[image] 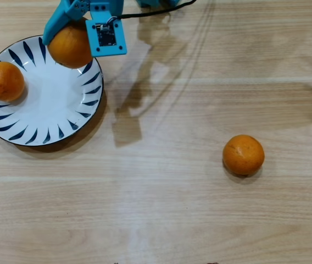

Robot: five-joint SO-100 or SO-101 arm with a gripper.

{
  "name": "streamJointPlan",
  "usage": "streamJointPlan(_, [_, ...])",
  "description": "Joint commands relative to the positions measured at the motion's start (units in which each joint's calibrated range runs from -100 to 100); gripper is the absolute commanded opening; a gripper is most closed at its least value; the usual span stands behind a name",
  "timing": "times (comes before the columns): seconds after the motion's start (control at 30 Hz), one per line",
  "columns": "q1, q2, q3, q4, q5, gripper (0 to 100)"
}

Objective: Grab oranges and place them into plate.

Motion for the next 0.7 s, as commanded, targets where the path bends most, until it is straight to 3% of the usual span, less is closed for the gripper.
streamJointPlan(0.0, [6.0, 5.7, -5.3, -3.3, 3.2, 35])
streamJointPlan(0.2, [8.1, 14.1, -5.3, -8.8, 5.2, 36])
streamJointPlan(0.33, [7.6, 14.5, -5.0, -10.6, 7.1, 46])
streamJointPlan(0.67, [5.0, 13.4, -5.5, -9.7, 5.9, 46])
